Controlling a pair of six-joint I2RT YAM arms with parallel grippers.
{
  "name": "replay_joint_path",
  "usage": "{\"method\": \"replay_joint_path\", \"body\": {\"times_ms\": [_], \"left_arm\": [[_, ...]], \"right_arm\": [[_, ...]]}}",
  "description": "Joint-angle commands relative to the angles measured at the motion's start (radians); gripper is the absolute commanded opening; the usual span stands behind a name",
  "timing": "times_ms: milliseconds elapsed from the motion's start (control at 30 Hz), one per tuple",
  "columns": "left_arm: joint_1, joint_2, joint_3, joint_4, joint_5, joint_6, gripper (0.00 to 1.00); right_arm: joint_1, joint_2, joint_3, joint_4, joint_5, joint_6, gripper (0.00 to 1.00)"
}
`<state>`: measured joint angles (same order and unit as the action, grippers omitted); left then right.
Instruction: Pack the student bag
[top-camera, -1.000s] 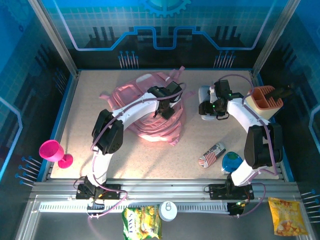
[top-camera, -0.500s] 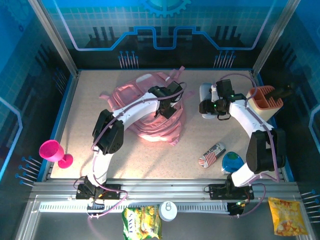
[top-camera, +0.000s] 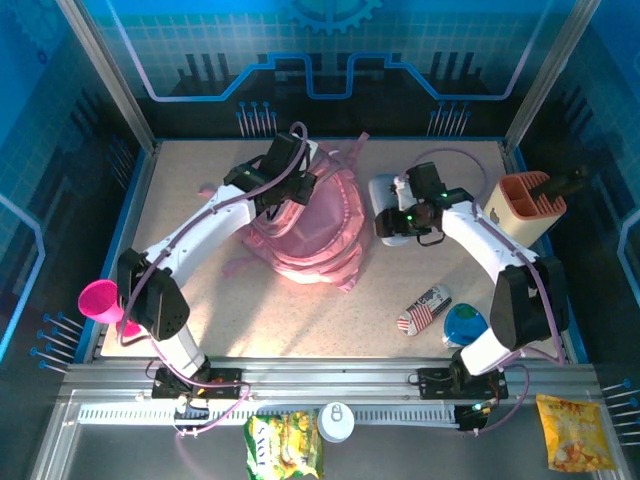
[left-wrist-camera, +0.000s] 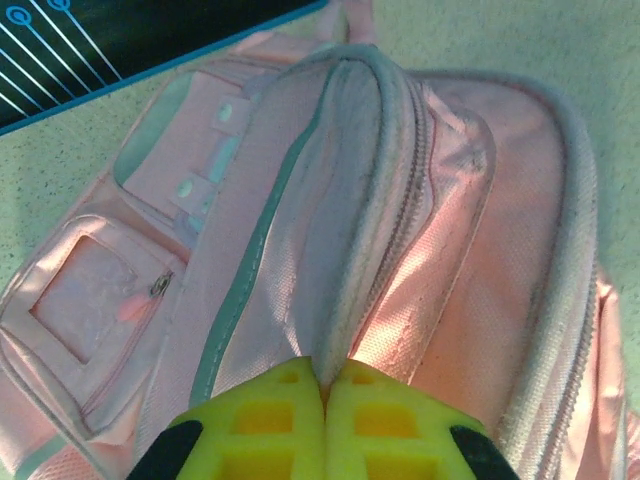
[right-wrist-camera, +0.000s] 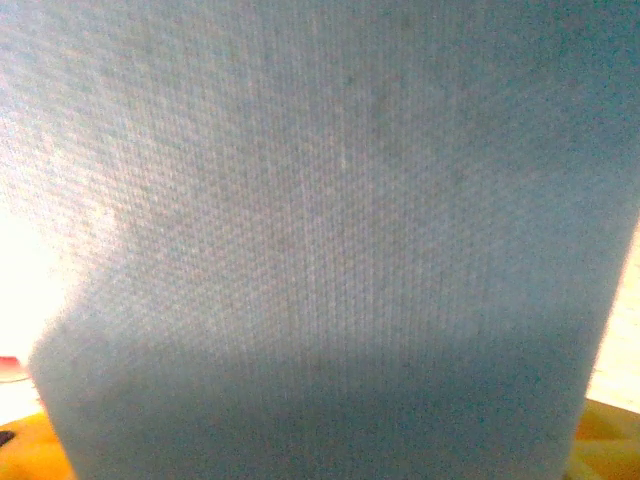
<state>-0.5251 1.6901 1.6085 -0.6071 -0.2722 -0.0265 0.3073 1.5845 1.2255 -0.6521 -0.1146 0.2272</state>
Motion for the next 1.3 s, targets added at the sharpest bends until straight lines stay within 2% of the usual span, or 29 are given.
{"method": "replay_joint_path", "body": {"times_ms": [0,233,433,533,600,733,867,1100,1267], "left_arm": [[0.003,-0.049,-0.001,0.176,0.060,-0.080,0.00],[0.023,-0.017,0.056,0.176,0.116,-0.132,0.00],[0.046,0.021,0.115,0.140,0.115,-0.151,0.00],[0.070,0.035,0.125,0.124,0.123,-0.192,0.00],[0.085,0.041,0.128,0.118,0.144,-0.222,0.00],[0.098,0.043,0.125,0.110,0.164,-0.240,0.00],[0.098,0.044,0.117,0.103,0.197,-0.239,0.00],[0.098,0.043,0.096,0.102,0.266,-0.239,0.00],[0.098,0.041,0.081,0.099,0.289,-0.241,0.00]], "right_arm": [[0.079,0.058,0.077,-0.050,-0.031,-0.018,0.67],[0.207,0.208,0.248,-0.108,-0.011,0.004,0.68],[0.234,0.339,0.388,-0.119,0.047,0.075,0.68],[0.233,0.357,0.402,-0.062,0.056,0.119,0.73],[0.231,0.348,0.395,-0.023,0.041,0.136,0.82],[0.224,0.257,0.305,0.065,0.032,0.168,0.91],[0.196,0.118,0.147,0.163,-0.032,0.250,0.93],[0.194,-0.049,-0.113,0.321,-0.155,0.473,0.85],[0.227,-0.035,-0.181,0.449,-0.190,0.596,0.75]]}}
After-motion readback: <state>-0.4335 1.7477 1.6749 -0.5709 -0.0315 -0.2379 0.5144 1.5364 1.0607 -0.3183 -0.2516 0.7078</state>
